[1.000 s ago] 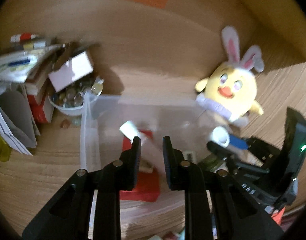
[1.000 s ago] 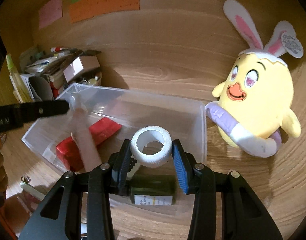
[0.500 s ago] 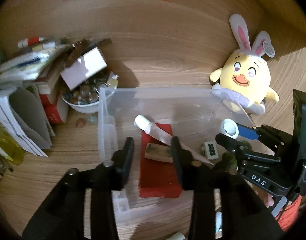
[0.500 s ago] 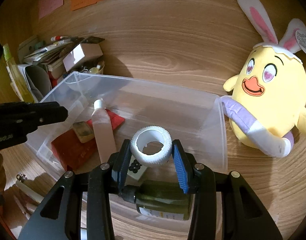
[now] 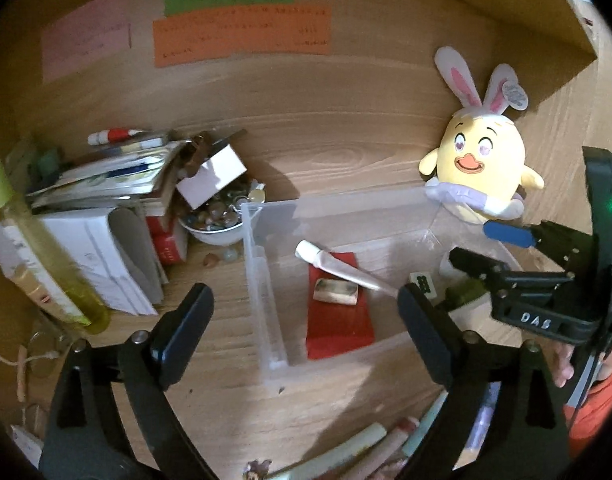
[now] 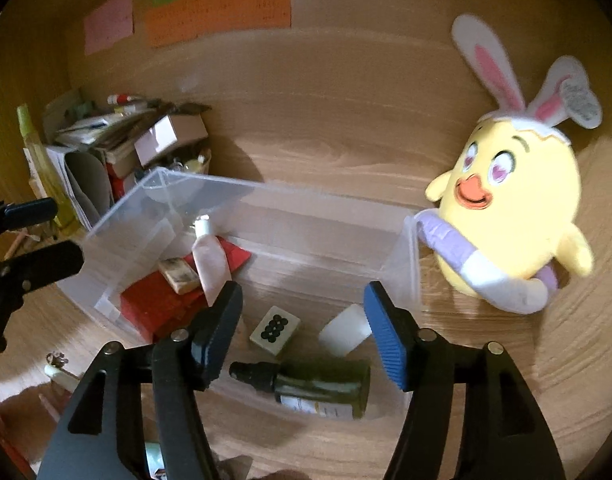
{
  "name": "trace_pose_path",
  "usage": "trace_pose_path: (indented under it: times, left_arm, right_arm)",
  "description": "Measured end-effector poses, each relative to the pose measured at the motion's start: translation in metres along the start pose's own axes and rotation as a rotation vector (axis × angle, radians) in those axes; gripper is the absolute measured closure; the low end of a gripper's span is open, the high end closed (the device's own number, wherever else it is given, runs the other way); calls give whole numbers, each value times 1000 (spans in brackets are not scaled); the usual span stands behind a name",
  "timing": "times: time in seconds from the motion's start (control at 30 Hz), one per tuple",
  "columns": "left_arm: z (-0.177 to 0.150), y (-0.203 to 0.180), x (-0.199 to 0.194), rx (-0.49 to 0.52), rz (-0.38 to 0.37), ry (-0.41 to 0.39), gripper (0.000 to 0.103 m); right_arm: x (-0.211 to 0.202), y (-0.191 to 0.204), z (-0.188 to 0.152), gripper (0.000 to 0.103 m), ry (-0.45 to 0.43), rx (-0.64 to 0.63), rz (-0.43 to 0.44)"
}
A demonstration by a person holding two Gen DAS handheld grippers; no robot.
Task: Organize objects
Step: 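Release the white tape roll into the bin with the right gripper and withdraw both grippers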
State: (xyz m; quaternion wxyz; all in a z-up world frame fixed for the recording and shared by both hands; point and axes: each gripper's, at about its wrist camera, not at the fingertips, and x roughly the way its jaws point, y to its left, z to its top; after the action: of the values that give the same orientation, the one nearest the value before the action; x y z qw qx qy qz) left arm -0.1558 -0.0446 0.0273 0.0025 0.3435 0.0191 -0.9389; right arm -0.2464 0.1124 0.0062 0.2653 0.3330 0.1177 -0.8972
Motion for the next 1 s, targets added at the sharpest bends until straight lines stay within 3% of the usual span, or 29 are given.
trace_pose_path:
  times: [0.1,0.2,0.37,0.57,0.83,1.0]
  left_arm:
    - [-8,2,-10,14,14,-3,8]
    - [-19,4,-17,23,27,7,8]
    - [-38,11,-22,12,22,44,8]
    - [-63,11,-23,28,16,91,8]
    - [-97,19,-8,-1,-30,193,9]
    - [-107,18,1,-3,-83,249,27]
  right_arm:
    - [-16,3,-4,41,-22,2,3]
    - [-36,9,-13,29,-58,6,-2]
    - [-51,16,-29,28,-65,7,-7]
    - [-57,20,-57,28,-28,45,-2]
    - [-48,18,-107,28,83,127,13]
    - [-44,14,-114,31,116,168,41]
